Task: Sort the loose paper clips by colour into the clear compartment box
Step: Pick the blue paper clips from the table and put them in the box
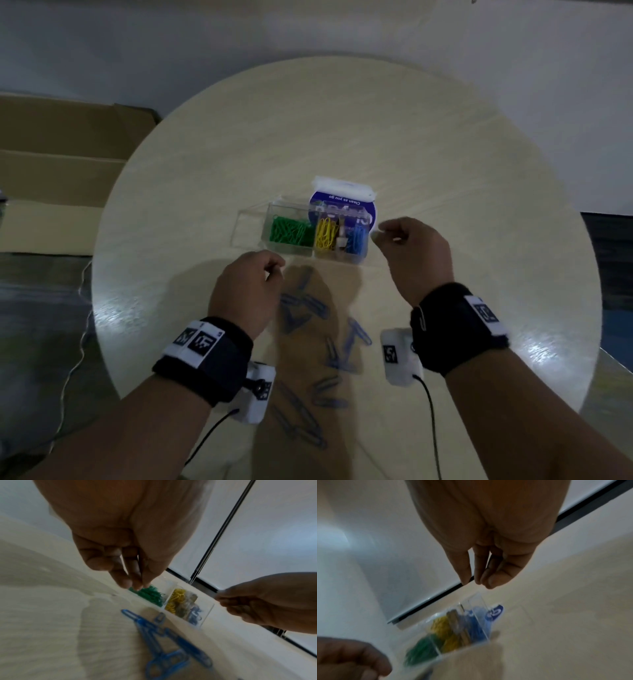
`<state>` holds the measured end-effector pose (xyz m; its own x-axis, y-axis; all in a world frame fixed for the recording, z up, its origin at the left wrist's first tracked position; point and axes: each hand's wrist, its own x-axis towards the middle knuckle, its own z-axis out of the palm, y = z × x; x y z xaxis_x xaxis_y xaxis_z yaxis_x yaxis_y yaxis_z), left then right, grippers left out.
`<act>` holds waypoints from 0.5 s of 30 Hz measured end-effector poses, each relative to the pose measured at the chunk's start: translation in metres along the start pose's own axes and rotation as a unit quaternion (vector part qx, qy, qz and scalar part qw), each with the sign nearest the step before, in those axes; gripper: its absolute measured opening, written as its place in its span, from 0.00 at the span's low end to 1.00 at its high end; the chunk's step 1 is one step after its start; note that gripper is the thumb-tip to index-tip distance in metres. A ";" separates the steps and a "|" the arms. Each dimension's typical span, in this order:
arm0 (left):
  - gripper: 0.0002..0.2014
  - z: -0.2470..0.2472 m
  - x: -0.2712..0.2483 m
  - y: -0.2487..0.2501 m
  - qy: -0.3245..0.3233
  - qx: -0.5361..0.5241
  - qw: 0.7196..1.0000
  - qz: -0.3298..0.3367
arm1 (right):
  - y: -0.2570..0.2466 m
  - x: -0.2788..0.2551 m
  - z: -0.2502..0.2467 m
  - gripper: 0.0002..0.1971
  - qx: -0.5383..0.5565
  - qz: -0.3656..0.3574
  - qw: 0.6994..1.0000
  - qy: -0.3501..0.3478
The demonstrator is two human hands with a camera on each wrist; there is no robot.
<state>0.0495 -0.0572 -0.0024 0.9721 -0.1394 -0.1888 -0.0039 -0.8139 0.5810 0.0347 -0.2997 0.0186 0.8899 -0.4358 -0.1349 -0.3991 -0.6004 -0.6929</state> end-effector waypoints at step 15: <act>0.19 0.017 -0.053 -0.013 -0.076 0.200 0.968 0.131 | 0.044 -0.130 0.040 0.19 -0.202 -0.128 0.960 -0.149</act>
<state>-0.0061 -0.0487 -0.0136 0.8794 -0.4280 -0.2083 -0.3666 -0.8881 0.2774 -0.0903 -0.2431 -0.0226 0.9701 -0.0640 -0.2342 -0.1578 -0.8992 -0.4082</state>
